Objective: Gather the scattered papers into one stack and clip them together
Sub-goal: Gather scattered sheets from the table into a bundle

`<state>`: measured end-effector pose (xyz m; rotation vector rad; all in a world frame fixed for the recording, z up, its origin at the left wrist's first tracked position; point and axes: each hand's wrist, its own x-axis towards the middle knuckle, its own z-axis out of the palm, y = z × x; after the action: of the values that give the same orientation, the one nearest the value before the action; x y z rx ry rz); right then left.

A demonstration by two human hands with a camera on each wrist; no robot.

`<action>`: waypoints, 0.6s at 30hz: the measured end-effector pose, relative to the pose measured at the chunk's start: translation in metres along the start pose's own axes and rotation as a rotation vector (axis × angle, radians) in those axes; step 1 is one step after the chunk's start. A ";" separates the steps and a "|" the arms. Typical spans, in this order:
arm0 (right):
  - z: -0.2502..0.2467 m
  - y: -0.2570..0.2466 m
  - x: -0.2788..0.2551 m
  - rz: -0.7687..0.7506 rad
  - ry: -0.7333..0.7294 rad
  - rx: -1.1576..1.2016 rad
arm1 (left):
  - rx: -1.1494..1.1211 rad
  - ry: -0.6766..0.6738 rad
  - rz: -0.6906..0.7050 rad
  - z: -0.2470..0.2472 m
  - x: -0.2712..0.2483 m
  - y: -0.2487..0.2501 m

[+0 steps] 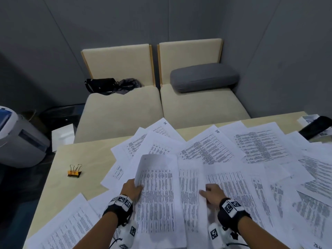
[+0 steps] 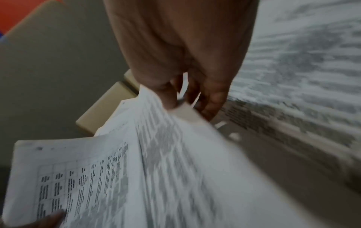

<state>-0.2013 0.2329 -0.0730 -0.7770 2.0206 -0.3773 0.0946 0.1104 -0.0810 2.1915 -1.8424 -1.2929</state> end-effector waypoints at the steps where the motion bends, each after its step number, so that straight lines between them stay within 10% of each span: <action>1: -0.005 -0.005 0.000 -0.042 0.054 -0.038 | -0.002 -0.001 0.004 0.000 0.000 0.000; 9: -0.100 -0.052 -0.015 -0.272 0.485 0.282 | -0.067 0.014 -0.005 -0.009 0.007 -0.002; 18: -0.096 -0.041 0.000 -0.250 0.354 0.346 | -0.421 -0.029 0.016 -0.002 -0.007 0.041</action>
<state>-0.2671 0.1984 0.0006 -0.7841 2.0992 -1.0419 0.0622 0.1023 -0.0561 1.9400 -1.4239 -1.5454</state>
